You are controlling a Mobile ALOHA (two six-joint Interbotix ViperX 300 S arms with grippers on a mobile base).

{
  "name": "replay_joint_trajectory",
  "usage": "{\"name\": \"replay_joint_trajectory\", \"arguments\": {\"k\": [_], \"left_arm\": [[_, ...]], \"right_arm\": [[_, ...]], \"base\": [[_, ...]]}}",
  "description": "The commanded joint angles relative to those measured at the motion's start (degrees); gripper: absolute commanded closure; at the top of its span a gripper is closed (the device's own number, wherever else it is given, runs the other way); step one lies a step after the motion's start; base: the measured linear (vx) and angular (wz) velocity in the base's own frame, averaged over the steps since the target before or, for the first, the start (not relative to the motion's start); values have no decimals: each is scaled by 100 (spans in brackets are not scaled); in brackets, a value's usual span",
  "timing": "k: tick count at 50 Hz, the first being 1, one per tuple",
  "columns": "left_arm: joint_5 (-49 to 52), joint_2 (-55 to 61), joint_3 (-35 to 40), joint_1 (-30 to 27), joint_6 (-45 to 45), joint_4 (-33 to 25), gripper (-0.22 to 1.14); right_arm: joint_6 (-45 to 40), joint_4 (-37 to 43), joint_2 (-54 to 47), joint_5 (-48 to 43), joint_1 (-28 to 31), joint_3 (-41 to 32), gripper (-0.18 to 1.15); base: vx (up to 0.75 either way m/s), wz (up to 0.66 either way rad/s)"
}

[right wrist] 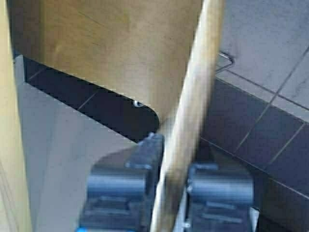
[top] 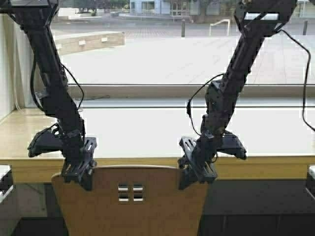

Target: Push the chairs under the table

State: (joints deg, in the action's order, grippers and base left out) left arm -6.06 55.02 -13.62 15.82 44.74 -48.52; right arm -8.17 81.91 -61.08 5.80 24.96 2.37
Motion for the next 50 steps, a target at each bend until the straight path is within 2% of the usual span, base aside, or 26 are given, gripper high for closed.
{"name": "replay_joint_trajectory", "arguments": {"k": [1, 20, 28, 32, 38, 42, 45, 50], "left_arm": [[53, -70, 35, -9, -272, 53, 85], [457, -299, -264, 44, -290, 88, 82], [589, -352, -369, 53, -308, 88, 72], [721, -360, -378, 53, -422, 264, 55], [1011, -439, -387, 53, -510, 281, 24], [1178, -545, -404, 53, -519, 202, 6], [1213, -650, -439, 53, -536, 158, 0], [1266, -896, -466, 35, -545, 158, 0]], "right_arm": [[396, -316, 114, -105, 114, 53, 92], [396, -686, 308, -9, 158, 404, 92], [396, -932, 299, 167, 158, 360, 88], [387, -905, 325, 422, 158, 281, 74], [387, -765, 439, 703, 79, 176, 34], [387, -712, 589, 624, 62, 237, 12], [378, -712, 703, 545, 62, 308, 6], [378, -703, 923, 501, 62, 422, 7]], "base": [[28, 4], [19, 3], [10, 1], [5, 0], [1, -1], [-2, -2], [-4, 0], [-3, 2]]}}
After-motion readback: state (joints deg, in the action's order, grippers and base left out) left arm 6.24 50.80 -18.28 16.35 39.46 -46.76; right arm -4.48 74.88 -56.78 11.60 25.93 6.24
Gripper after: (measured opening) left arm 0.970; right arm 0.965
